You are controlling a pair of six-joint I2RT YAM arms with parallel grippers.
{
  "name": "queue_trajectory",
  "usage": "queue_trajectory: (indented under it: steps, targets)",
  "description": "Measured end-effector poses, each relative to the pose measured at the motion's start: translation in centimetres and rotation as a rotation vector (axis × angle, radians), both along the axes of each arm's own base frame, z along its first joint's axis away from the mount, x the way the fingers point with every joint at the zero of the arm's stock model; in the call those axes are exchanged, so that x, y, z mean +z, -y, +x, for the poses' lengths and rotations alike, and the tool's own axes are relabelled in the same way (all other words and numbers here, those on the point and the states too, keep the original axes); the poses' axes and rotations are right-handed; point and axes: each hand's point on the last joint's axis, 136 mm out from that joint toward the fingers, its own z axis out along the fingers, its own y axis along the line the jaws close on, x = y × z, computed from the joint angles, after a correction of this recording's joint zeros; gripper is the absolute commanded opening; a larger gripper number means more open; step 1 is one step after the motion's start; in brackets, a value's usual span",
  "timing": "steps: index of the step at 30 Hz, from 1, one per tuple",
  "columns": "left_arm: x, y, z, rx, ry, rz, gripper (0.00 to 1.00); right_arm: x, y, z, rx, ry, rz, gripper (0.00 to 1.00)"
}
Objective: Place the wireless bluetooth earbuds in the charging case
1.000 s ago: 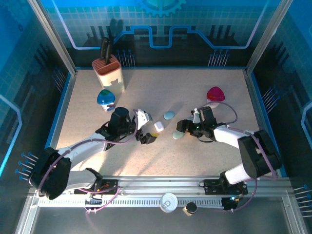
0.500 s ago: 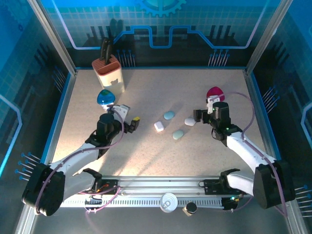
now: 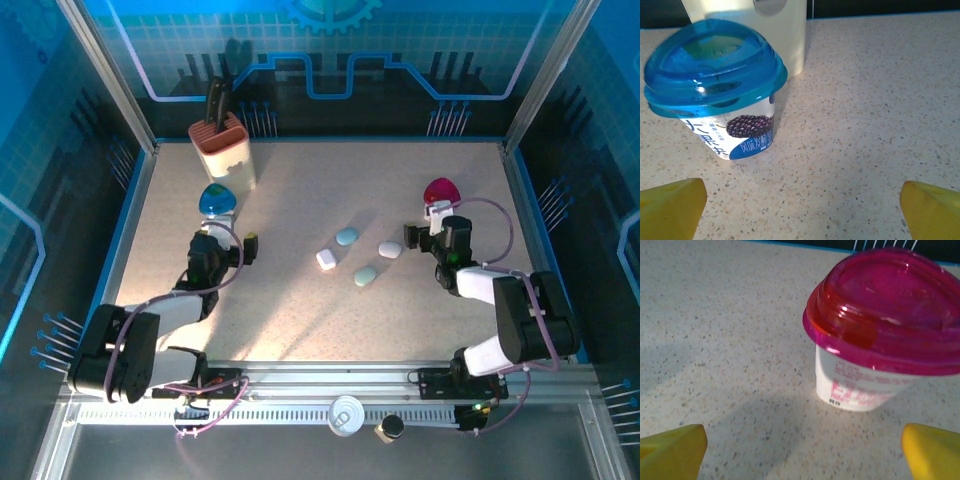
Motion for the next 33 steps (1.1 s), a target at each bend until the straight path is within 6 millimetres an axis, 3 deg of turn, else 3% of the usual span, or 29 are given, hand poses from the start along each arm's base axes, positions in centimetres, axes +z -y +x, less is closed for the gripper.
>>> queue_trajectory:
  steps: [6,10,14,33]
  targets:
    - [-0.3,-0.5,2.3,0.004,-0.001,-0.01,0.99,-0.5,0.2,-0.1,0.032,0.036,0.036,1.0]
    - [-1.3,-2.4,3.3,0.036,-0.004,-0.048,0.99,0.0,-0.2,0.1,0.051,0.061,0.046,1.0]
    - [-2.0,-3.2,3.5,0.052,-0.009,-0.08,0.99,0.4,-0.3,0.2,0.057,0.081,0.049,1.0]
    - [-1.2,-2.7,3.8,0.027,0.024,-0.105,0.99,0.8,-0.3,0.4,0.059,0.095,0.05,1.0]
